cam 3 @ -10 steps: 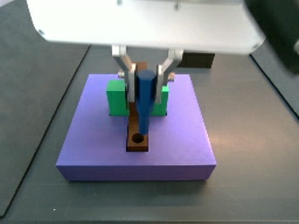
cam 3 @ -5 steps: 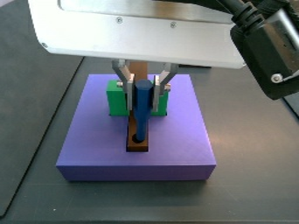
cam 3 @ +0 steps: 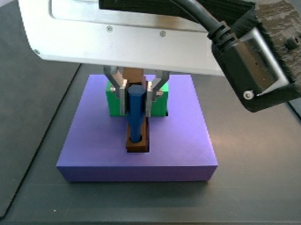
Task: Pick up the blue object. Move up. Place the blue object on the fixture. Regrasp the blue object. Move to above the board. Insert the blue object.
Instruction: Insert the blue object.
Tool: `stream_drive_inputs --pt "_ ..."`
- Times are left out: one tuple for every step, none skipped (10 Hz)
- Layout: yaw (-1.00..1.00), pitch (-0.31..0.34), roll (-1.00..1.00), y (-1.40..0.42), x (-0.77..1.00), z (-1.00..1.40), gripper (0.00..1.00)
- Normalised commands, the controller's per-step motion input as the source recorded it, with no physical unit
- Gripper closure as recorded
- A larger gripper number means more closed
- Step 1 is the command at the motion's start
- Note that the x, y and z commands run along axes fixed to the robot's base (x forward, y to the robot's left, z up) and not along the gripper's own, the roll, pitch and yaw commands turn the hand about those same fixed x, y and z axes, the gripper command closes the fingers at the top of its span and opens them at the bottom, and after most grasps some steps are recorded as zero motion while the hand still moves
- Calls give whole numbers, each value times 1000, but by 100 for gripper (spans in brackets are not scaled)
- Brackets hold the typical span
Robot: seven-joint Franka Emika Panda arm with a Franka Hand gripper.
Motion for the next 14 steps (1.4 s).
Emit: stream_drive_inputs --pt "0 0 -56 -49 29 -149 100" --pt "0 0 -36 -54 103 -234 100" --pt "0 0 -21 -17 74 -283 100" --pt "0 0 -9 0 49 -326 100" --pt "0 0 0 0 6 -417 100" --pt "0 0 0 0 0 -449 100" --pt "0 0 0 -49 0 -503 100" --pt "0 0 0 -57 0 -486 100" --pt "-29 0 -10 -66 83 -460 100" --pt "-40 0 -51 -3 323 -374 100" --pt "-29 0 -44 0 306 -334 100" --pt "0 0 0 0 157 -386 100" --pt "0 0 0 0 0 -434 100" --pt "0 0 31 0 -126 -226 100"
